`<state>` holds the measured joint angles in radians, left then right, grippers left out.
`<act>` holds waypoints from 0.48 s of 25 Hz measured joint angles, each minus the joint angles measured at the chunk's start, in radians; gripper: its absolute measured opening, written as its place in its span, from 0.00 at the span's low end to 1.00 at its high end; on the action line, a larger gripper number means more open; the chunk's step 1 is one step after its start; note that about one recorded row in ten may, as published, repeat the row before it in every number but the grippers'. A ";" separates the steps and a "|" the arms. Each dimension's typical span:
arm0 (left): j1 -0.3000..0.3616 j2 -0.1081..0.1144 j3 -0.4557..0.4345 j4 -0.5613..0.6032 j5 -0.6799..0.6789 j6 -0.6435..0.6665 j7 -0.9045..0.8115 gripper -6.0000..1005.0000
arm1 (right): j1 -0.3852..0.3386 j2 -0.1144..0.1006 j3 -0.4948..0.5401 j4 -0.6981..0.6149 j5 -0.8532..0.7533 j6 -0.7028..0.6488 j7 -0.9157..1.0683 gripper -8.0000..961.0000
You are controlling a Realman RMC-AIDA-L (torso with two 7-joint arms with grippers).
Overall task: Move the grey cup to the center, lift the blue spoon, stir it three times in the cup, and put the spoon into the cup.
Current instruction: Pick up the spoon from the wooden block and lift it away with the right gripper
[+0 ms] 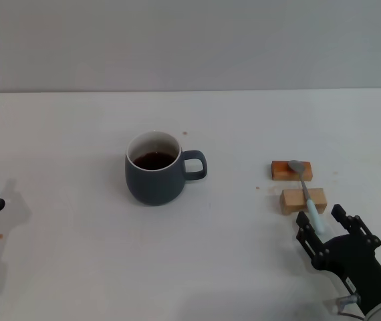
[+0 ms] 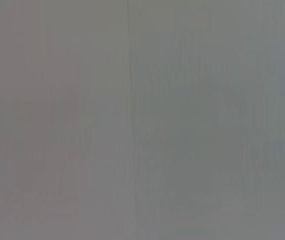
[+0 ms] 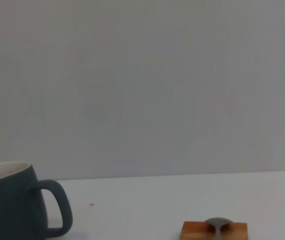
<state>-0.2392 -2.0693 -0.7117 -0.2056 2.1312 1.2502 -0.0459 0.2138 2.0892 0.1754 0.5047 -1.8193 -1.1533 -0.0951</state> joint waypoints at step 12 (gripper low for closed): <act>-0.002 0.000 0.000 0.000 -0.001 0.000 0.000 0.00 | 0.019 0.000 -0.001 0.003 0.000 0.049 0.000 0.69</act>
<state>-0.2408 -2.0693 -0.7113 -0.2056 2.1305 1.2502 -0.0459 0.2330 2.0892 0.1743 0.5075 -1.8194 -1.1045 -0.0951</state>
